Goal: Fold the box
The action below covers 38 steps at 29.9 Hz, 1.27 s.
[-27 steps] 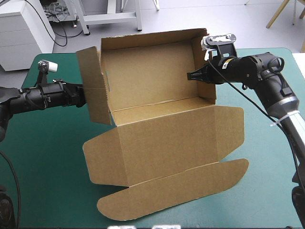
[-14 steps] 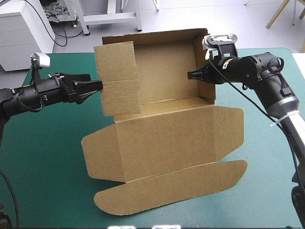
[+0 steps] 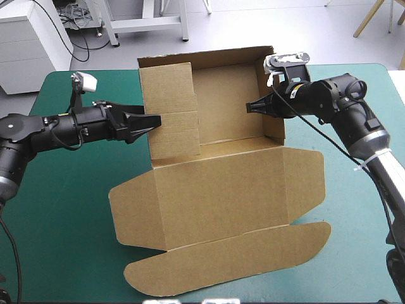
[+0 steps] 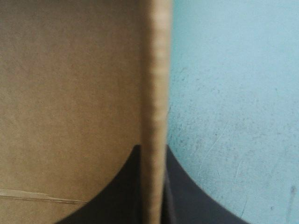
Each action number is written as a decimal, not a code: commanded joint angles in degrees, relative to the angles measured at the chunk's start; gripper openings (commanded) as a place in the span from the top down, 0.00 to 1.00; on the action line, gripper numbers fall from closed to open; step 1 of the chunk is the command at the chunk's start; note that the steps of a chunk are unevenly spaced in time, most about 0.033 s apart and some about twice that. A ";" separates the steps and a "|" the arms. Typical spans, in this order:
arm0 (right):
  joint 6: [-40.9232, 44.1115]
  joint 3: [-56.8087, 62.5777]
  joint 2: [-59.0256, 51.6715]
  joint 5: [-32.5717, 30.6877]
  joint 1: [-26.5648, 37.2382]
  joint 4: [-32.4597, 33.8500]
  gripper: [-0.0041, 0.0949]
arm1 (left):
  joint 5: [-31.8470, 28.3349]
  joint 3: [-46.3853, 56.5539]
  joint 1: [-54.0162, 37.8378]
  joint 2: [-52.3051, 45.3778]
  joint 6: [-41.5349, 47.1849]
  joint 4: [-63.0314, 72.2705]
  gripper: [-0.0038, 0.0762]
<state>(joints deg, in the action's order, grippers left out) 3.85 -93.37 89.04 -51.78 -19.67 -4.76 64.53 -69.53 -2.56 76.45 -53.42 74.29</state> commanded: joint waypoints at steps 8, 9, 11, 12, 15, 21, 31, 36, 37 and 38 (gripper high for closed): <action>7.72 -1.48 -2.35 4.22 -6.88 6.61 0.98 | -19.07 -5.49 16.15 -1.90 37.74 -34.34 0.18; 9.17 -1.48 -2.35 4.22 -7.60 8.15 0.98 | -20.61 -5.49 18.05 -1.90 41.19 -38.16 0.19; 10.91 -1.48 -2.35 4.22 -8.92 10.59 0.98 | -22.87 -5.49 21.24 -1.90 48.55 -45.16 0.21; 11.90 -1.48 -2.35 4.12 -9.73 11.98 0.98 | -24.37 -5.49 22.87 -1.90 52.62 -49.17 0.22; 13.76 -1.48 -2.35 3.90 -11.53 14.23 0.98 | -27.59 -5.49 26.48 -1.90 64.18 -60.56 0.23; 15.33 -1.48 -2.35 3.74 -12.82 15.25 0.98 | -27.86 -5.19 29.21 -1.30 78.55 -70.03 0.23; 15.33 -1.48 -2.45 2.98 -12.82 15.01 0.98 | -26.36 -4.88 29.21 0.56 82.90 -70.31 0.50; 15.33 -1.48 -2.45 2.32 -12.82 14.73 0.98 | -26.47 -4.88 29.21 0.56 82.90 -71.14 0.96; 15.33 -1.48 -2.45 2.03 -12.82 14.64 0.98 | -26.47 -4.88 29.21 0.56 82.90 -71.14 0.96; 15.46 -1.48 -2.45 1.71 -12.82 14.60 0.98 | -26.55 -4.88 29.21 0.56 82.90 -71.14 0.97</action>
<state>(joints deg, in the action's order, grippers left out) 18.74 -93.07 89.09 -56.41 -31.54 15.15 43.38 -72.77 25.80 78.36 29.19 -0.74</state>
